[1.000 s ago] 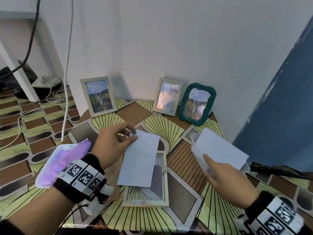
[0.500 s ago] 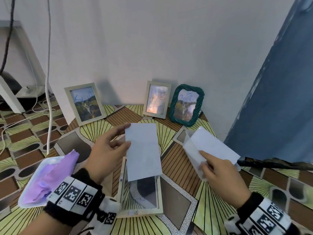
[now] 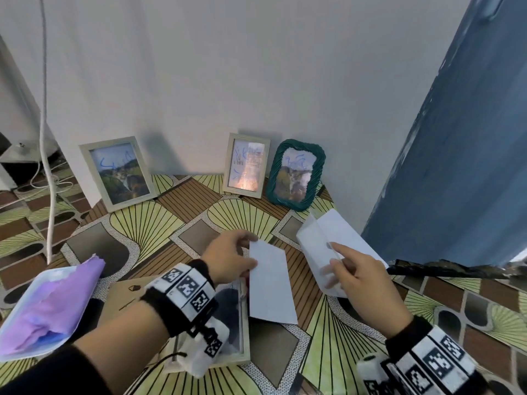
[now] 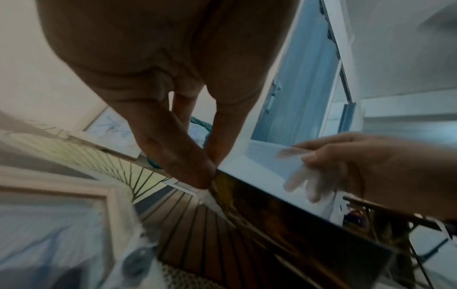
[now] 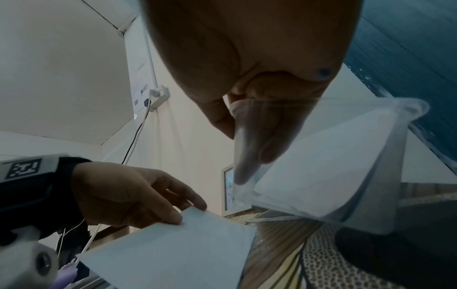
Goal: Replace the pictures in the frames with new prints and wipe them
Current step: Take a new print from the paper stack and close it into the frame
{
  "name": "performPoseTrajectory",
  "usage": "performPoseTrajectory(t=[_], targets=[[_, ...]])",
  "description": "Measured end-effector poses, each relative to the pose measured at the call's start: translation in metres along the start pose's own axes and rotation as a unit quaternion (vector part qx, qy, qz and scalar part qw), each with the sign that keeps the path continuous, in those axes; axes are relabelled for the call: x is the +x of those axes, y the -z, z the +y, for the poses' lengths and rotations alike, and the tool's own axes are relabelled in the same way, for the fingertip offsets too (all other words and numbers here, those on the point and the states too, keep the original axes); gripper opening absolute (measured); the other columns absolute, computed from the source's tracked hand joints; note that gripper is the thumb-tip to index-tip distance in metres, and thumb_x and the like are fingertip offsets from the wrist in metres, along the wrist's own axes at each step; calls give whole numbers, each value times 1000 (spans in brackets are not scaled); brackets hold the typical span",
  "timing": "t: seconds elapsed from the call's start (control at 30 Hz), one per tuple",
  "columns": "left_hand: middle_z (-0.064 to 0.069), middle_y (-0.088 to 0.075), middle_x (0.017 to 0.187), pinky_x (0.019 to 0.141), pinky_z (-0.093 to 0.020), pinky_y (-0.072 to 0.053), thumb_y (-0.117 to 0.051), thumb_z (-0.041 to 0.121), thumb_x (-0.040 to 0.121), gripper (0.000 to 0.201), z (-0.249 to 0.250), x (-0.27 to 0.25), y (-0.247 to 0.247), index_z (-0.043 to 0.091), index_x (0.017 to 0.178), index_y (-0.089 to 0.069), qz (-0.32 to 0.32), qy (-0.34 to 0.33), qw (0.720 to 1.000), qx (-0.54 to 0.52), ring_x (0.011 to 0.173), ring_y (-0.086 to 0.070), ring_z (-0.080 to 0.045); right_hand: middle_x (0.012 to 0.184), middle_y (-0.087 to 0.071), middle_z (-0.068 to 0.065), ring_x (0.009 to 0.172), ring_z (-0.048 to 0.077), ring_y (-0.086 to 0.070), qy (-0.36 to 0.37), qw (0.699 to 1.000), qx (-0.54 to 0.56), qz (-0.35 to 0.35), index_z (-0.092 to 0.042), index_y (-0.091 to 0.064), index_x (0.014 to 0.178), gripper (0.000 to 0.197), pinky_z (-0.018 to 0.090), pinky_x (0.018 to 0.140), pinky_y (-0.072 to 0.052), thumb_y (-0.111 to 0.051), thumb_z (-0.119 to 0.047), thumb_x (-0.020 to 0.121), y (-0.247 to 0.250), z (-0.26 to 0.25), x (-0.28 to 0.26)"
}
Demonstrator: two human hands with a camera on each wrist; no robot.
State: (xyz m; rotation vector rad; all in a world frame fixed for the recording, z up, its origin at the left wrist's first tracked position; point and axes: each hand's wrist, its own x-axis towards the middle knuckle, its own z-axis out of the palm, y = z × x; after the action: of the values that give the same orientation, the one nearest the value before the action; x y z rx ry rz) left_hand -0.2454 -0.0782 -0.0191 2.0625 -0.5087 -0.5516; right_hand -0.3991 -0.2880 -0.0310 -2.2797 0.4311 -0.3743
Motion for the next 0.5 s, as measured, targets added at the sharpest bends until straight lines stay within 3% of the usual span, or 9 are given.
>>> performPoseTrajectory(t=[0.1,0.17,0.27,0.37,0.5], targets=[[5,-55,114,83,-33,-57,-75,13,81,51,10,14,-13,21,127,-54,-23,7,986,165,95,-61,-18,82,-74,-13,78,4,-69,-3,1000,11,-4,-31,-52,139,38,44,85,-55,-47,-30,101,0,1,1],[5,-52,110,81,-28,-52,-75,17,81,55,17,22,-22,21,130,-52,-32,6,972,231,97,-55,-16,83,-74,-14,76,4,-69,-2,1000,6,-8,-32,-52,138,38,43,83,-56,-48,-30,101,-1,1,1],[1,-55,107,78,-28,-50,-76,15,80,59,27,34,-33,17,131,-48,-49,21,963,263,98,-56,-19,83,-73,-18,74,0,-68,7,1000,-20,-15,-35,-52,137,37,39,81,-56,-47,-32,101,-2,-1,2],[-6,-62,111,83,-37,-58,-77,12,79,57,32,38,-42,12,126,-45,-69,52,957,275,100,-63,-25,82,-73,-16,75,-1,-67,22,998,-54,-22,-34,-54,136,36,38,82,-55,-45,-34,100,-4,-2,1],[-10,-62,112,79,-41,-60,-78,13,79,52,31,39,-50,10,121,-46,-83,75,956,272,99,-65,-27,89,-73,-7,84,12,-67,67,986,-146,-42,-33,-51,137,38,38,79,-53,-40,-37,101,-11,-3,-4]])
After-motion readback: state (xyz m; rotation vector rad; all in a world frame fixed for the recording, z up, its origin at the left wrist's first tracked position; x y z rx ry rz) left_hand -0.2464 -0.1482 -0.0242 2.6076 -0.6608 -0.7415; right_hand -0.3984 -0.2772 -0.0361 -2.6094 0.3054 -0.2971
